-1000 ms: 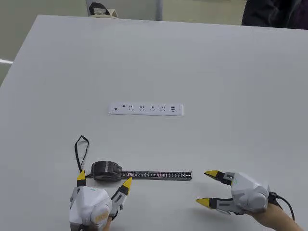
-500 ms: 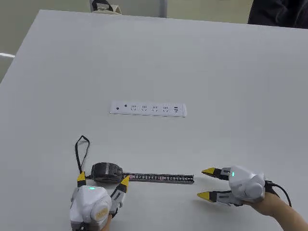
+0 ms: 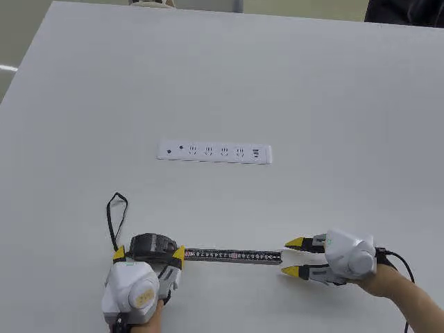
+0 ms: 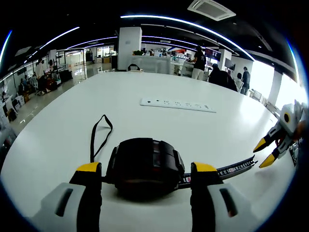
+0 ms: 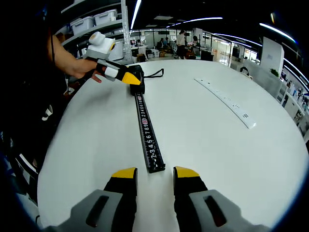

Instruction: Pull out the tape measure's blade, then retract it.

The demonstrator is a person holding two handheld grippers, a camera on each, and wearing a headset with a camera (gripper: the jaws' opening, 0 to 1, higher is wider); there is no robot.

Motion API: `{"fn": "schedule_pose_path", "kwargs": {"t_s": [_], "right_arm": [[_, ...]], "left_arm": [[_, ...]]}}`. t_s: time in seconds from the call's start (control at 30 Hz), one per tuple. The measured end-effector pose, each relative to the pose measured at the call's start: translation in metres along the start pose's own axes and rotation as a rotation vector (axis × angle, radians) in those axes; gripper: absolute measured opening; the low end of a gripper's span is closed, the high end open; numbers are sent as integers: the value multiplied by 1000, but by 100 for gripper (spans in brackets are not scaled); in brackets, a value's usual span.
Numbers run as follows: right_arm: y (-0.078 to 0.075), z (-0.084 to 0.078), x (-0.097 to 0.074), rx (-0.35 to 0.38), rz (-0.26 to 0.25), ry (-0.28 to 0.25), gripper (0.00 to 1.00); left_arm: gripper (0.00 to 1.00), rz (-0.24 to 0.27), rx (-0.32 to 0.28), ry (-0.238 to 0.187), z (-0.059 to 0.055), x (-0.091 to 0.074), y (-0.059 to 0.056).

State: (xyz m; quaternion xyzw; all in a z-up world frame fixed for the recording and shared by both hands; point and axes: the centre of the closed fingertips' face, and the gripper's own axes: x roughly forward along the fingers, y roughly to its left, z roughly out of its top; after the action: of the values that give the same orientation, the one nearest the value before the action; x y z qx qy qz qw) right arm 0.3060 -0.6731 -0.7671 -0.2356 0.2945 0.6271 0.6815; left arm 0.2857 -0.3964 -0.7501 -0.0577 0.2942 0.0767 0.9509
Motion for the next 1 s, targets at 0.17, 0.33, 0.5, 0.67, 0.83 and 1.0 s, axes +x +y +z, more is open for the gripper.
{"fn": "schedule_pose_path", "kwargs": {"t_s": [0.17,0.33,0.5,0.67,0.83,1.0], "right_arm": [[-2,-2,6,-10,28,12,25],[-3,-3,13,-6,56,11,21],[-1,-4,16,-11,78,16,16],[0,-5,17,7,84,8,15],[-2,-3,16,8,84,-6,13],[-2,-3,16,17,82,-6,13]], "left_arm": [[71,6,-4,-2,1,1,-1],[68,2,-7,2,-3,7,0],[66,7,-11,12,-8,11,3],[66,12,-16,11,-7,8,0],[66,18,-15,7,-6,8,2],[65,20,-14,10,-6,7,2]]}}
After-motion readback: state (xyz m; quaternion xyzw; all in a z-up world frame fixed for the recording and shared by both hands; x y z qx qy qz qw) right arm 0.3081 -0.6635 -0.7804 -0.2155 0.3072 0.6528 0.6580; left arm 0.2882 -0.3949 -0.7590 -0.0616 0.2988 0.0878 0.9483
